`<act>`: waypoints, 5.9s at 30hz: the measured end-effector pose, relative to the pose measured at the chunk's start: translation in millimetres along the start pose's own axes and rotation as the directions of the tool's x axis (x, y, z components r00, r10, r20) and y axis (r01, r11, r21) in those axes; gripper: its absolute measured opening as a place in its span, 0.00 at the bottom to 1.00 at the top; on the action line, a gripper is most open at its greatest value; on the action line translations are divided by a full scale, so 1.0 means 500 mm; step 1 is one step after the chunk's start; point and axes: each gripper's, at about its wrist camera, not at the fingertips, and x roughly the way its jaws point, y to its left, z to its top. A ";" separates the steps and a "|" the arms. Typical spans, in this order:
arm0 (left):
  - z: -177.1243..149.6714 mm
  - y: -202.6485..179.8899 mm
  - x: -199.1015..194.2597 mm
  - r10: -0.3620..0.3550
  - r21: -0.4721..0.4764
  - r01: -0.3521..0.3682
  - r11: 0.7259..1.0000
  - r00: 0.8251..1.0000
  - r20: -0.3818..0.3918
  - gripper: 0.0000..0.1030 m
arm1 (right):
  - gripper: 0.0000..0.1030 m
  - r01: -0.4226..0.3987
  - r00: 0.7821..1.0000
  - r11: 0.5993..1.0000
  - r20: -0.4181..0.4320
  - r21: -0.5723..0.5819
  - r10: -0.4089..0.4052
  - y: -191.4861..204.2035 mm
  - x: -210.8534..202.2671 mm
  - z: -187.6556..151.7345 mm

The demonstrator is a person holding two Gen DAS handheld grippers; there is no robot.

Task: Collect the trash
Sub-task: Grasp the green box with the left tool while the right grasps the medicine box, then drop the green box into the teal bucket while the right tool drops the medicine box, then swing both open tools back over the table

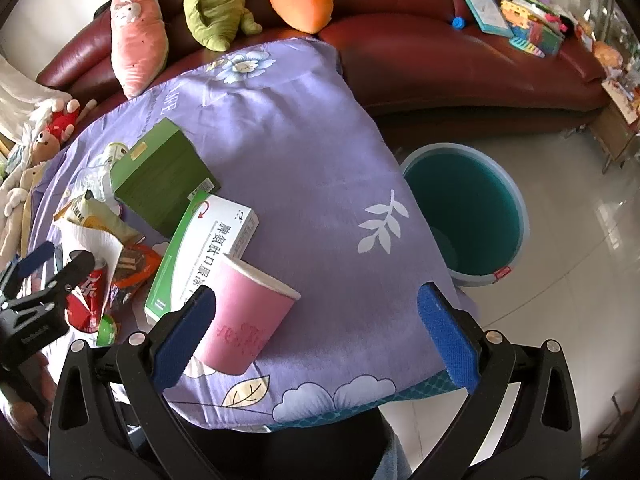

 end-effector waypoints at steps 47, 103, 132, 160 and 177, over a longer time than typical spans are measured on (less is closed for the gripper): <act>0.175 0.166 0.072 -0.252 -0.099 0.255 0.962 0.967 0.042 0.62 | 0.94 -0.030 0.934 0.993 -0.357 -0.111 -0.011 0.229 0.247 0.123; 0.238 -0.280 0.132 -0.371 0.098 0.379 0.920 0.925 -0.086 0.60 | 0.72 -0.083 0.980 0.878 0.199 0.471 -0.014 -0.459 0.023 0.121; 0.266 -0.556 0.269 -0.487 0.226 0.537 0.813 0.839 -0.242 0.60 | 0.74 0.040 0.999 0.803 -0.034 0.594 -0.025 -0.597 0.225 0.060; 0.197 -0.547 0.265 -0.520 0.228 0.571 0.789 0.817 -0.249 0.66 | 0.78 -0.178 0.819 0.619 -0.233 0.765 0.524 -0.486 0.217 -0.348; 0.076 -0.165 0.096 -0.475 0.011 0.476 0.879 0.878 -0.067 0.71 | 0.69 -0.173 0.923 0.906 -0.258 0.387 0.287 -0.234 0.069 -0.183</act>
